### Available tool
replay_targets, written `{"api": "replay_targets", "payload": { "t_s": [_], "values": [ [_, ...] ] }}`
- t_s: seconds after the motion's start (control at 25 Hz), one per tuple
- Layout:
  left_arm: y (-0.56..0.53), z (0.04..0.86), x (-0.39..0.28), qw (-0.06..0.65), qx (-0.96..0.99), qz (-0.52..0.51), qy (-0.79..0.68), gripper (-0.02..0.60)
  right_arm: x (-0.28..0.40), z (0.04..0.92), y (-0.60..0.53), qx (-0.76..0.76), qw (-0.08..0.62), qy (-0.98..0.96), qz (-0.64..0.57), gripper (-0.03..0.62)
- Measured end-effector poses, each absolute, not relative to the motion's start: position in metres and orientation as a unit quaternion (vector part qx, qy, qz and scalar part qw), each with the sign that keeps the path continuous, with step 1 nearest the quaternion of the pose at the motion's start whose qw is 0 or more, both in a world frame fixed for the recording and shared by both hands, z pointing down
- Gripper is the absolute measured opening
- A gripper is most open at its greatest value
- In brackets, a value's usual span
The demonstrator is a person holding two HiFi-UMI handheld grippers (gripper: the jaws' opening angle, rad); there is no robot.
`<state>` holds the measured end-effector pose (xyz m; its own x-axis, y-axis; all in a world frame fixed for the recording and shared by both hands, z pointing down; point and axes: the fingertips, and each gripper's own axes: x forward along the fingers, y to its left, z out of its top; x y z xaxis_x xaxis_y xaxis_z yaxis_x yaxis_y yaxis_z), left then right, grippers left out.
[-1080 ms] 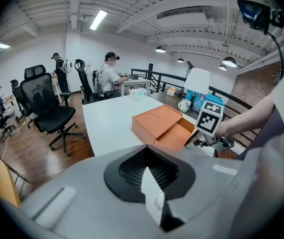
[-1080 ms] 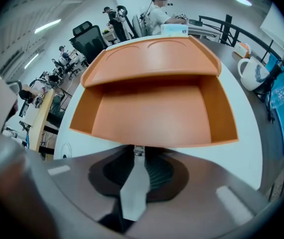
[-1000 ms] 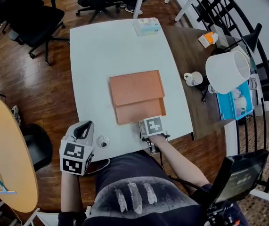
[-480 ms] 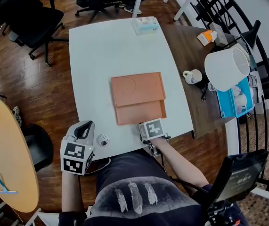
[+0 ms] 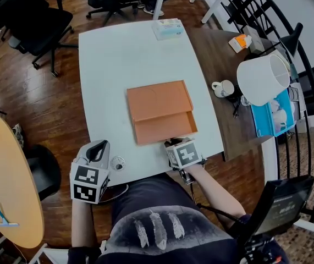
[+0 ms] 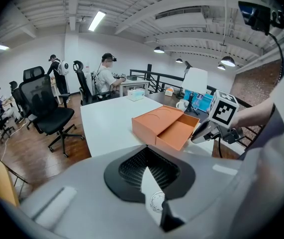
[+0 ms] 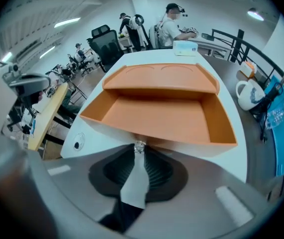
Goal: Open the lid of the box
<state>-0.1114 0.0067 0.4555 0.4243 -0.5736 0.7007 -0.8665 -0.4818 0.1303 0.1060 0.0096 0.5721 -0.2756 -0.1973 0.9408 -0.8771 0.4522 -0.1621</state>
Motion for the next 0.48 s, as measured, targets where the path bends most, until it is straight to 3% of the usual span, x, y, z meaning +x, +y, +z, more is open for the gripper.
{"api": "replay_targets", "payload": {
  "t_s": [0.48],
  "values": [
    [0.007, 0.458, -0.101, 0.241, 0.814, 0.301, -0.434, 0.017, 0.135, 0.609, 0.025, 0.346, 0.571, -0.698, 0.259, 0.063]
  ]
}}
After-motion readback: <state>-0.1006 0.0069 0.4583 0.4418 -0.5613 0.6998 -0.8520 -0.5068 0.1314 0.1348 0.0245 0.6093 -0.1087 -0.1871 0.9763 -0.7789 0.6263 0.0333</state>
